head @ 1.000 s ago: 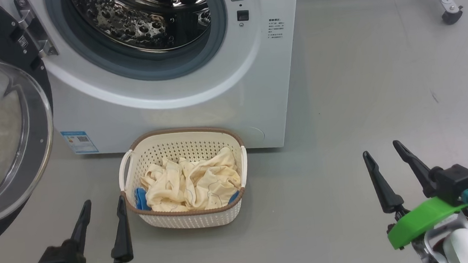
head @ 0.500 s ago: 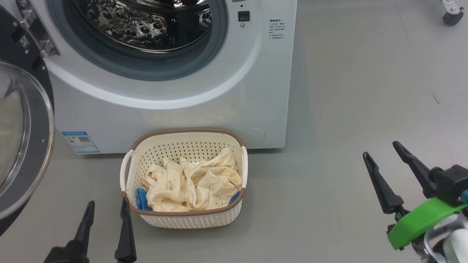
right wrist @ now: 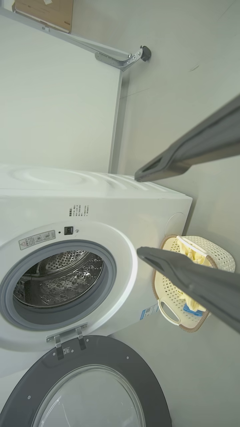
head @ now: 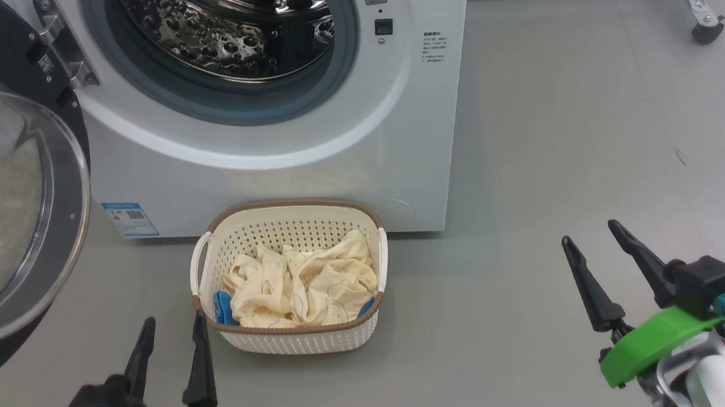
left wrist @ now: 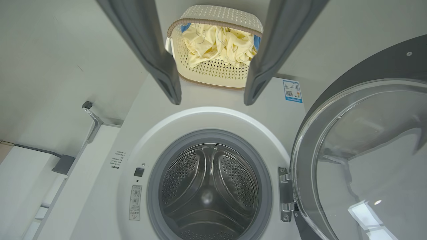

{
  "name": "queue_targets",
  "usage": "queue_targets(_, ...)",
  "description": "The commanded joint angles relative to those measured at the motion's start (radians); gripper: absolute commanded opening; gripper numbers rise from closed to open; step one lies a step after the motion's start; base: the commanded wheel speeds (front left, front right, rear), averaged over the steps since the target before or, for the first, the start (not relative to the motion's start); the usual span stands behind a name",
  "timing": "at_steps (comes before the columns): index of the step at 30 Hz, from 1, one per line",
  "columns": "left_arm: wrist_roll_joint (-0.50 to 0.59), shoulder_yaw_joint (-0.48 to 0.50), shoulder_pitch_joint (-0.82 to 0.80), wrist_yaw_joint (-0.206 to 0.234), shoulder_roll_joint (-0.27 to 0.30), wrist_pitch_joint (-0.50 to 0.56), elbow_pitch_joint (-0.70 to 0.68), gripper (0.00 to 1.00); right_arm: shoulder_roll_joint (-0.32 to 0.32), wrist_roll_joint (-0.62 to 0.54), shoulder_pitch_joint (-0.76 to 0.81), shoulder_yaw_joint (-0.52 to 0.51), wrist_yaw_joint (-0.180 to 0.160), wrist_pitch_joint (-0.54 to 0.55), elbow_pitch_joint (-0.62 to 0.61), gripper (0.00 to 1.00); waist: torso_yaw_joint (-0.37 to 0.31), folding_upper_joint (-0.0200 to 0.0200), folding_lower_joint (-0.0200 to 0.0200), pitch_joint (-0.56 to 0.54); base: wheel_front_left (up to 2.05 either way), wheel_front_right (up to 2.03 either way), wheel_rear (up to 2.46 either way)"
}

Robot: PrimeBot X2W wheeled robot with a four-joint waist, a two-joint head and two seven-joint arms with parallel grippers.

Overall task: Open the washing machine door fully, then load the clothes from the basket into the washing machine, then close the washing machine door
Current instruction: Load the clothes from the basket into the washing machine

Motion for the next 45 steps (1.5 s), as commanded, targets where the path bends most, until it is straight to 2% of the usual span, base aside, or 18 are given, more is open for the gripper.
queue_targets(1, -0.003, 0.033, -0.045, 0.0, 0.023, -0.014, -0.031, 1.0, -0.001, 0.004, -0.036, 0.021, -0.003, -0.014, -0.028, 1.0, 0.001, -0.0001, 0.0, -0.001, 1.14, -1.14, 0.0)
queue_targets(20, 0.027, 0.001, -0.05, 0.01, 0.035, -0.012, -0.016, 1.0, -0.001, 0.0, -0.037, 0.022, -0.003, -0.014, -0.025, 1.0, 0.005, -0.0001, 0.0, 0.006, 1.5, -1.5, 0.0)
queue_targets(45, 0.036, -0.011, -0.05, 0.012, 0.034, -0.014, -0.009, 1.0, -0.001, -0.001, -0.035, 0.023, -0.003, -0.014, -0.027, 1.0, 0.015, -0.0001, 0.0, 0.007, 0.07, -0.07, 0.0)
